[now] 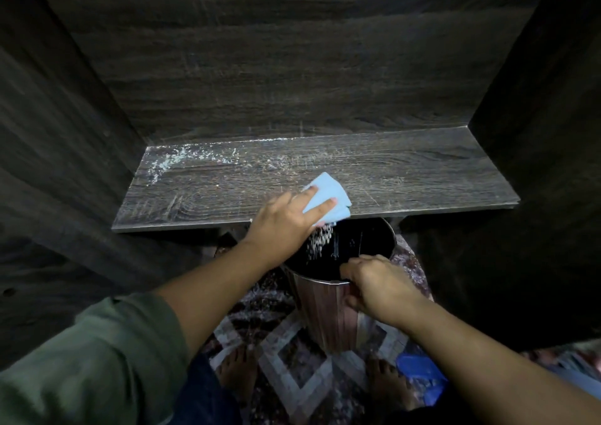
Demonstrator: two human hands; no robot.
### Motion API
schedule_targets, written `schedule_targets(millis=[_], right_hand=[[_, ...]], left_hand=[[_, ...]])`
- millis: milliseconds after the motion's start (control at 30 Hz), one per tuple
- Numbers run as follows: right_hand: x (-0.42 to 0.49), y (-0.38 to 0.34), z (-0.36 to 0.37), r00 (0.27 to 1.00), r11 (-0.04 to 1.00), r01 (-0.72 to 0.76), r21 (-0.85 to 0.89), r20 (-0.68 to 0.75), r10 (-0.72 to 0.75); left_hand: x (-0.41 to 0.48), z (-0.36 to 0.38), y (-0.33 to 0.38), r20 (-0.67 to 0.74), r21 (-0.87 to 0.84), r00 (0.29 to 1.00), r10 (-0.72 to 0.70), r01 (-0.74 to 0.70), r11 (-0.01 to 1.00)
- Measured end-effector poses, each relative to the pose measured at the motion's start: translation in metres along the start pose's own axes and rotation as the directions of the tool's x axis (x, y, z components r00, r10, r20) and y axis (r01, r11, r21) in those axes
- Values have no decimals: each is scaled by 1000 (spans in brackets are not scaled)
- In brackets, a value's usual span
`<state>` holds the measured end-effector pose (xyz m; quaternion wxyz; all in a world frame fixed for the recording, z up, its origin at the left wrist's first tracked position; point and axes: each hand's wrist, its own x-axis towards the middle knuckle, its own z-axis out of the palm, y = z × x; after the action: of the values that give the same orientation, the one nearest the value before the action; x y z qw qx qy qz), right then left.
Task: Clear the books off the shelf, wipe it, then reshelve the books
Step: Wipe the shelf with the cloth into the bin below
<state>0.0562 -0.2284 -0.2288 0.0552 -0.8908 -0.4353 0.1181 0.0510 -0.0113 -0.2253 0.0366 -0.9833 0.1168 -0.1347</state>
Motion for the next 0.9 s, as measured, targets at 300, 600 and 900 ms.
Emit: schedule_targets(millis=[300,600,900], right_hand=[[1,5,4,1000,999,23,46,-10,-22],[3,7,4,1000,999,14,33,-21,-13],[3,-1,3,999,999,32,13,-20,-32]], left_hand=[[28,-19,-29,-62,-63,990,-124,120,991],[15,3,-24,44,-151,999,-31,37,988],[5,-11,-36,-135,-362,954,-269,205,909]])
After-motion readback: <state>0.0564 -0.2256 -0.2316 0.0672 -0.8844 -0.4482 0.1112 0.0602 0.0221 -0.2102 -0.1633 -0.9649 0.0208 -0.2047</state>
